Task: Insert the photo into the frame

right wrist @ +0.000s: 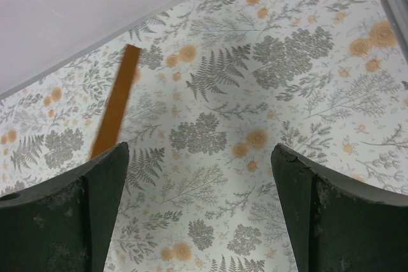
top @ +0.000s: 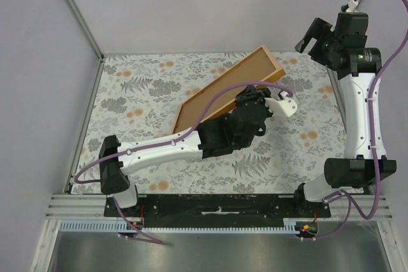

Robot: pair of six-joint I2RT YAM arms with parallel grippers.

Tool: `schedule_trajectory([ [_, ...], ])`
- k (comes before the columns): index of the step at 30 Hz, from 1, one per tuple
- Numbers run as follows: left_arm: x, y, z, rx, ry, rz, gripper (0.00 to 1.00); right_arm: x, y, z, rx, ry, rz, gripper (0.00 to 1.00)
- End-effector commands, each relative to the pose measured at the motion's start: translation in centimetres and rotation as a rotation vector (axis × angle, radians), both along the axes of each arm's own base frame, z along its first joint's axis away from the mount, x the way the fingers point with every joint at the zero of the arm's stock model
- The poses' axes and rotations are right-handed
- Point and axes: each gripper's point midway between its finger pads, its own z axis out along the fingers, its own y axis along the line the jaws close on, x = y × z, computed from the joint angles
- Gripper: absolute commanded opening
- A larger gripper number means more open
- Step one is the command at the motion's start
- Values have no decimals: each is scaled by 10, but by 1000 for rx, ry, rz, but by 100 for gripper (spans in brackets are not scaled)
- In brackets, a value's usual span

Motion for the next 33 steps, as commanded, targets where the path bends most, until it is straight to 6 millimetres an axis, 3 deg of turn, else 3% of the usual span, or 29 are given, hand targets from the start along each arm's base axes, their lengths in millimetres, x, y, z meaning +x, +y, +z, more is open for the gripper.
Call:
schedule_trajectory([
  [1, 7, 17, 57, -112, 13, 17, 2, -6, -15, 9, 46, -47, -36, 98],
  [9, 39, 23, 65, -174, 155, 16, 2, 0, -19, -21, 86, -1, -30, 98],
  [13, 61, 33, 82, -290, 215, 29, 2, 5, -11, -43, 119, 35, 4, 98],
  [20, 95, 50, 72, -390, 329, 68, 2, 9, 7, -98, 202, 97, 75, 98],
  [28, 119, 73, 93, -535, 345, 113, 2, 11, 40, -155, 343, 120, 188, 98],
  [33, 123, 83, 107, -593, 333, 126, 2, 11, 51, -174, 371, 138, 216, 98],
])
